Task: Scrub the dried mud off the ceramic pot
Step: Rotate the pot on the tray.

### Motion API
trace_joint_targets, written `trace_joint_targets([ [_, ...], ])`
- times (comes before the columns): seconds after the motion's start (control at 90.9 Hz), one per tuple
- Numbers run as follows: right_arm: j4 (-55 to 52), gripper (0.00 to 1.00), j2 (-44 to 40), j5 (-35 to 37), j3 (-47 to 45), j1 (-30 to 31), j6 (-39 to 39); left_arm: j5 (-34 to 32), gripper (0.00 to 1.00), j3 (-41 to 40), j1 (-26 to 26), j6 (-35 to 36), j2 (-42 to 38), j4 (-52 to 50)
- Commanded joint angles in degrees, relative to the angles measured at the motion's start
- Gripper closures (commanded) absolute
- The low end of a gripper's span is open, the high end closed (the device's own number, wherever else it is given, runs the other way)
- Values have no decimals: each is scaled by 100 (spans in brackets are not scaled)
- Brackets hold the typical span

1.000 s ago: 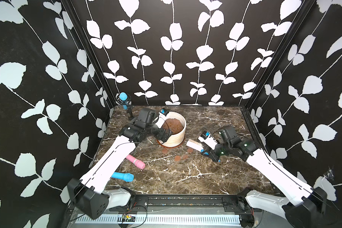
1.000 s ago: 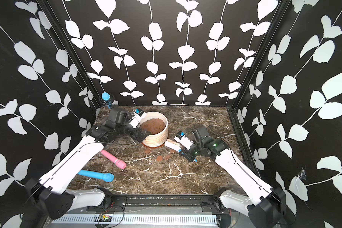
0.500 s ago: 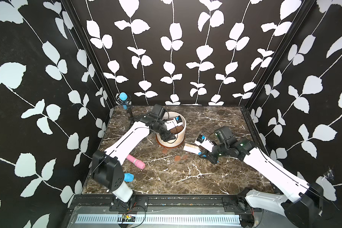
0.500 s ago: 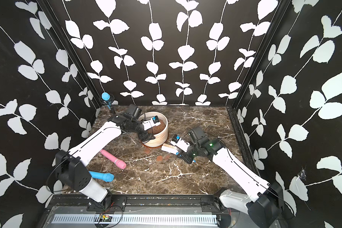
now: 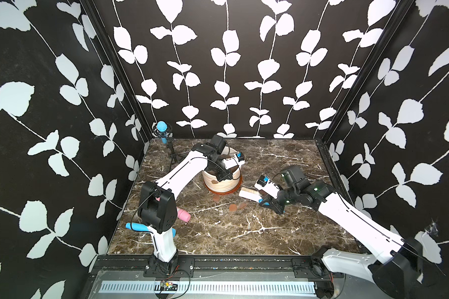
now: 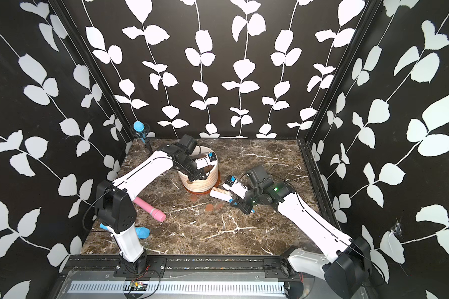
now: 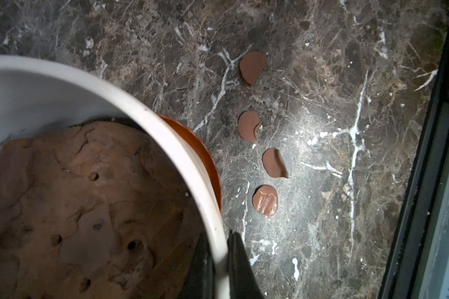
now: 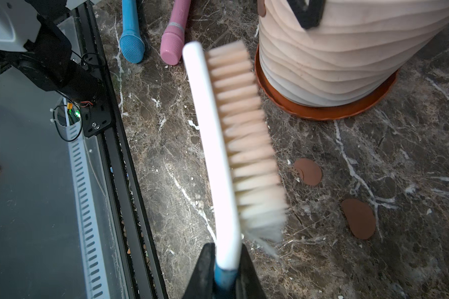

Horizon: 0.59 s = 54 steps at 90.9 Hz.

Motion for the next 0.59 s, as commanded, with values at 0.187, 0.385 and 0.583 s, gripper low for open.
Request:
trace_joint_targets([
  [0.187,-391,100,127,327,581,92,-804,-570,100,61,-319,-1693,-122,1060],
  [0.385,-173,100,393,538,665,370,-890,-1480,100,186,-900,-2898,10,1832],
  [0.583,-67,100,384,919,429,381,-837,-1313,100,159,-1130,-4486,197,2334],
])
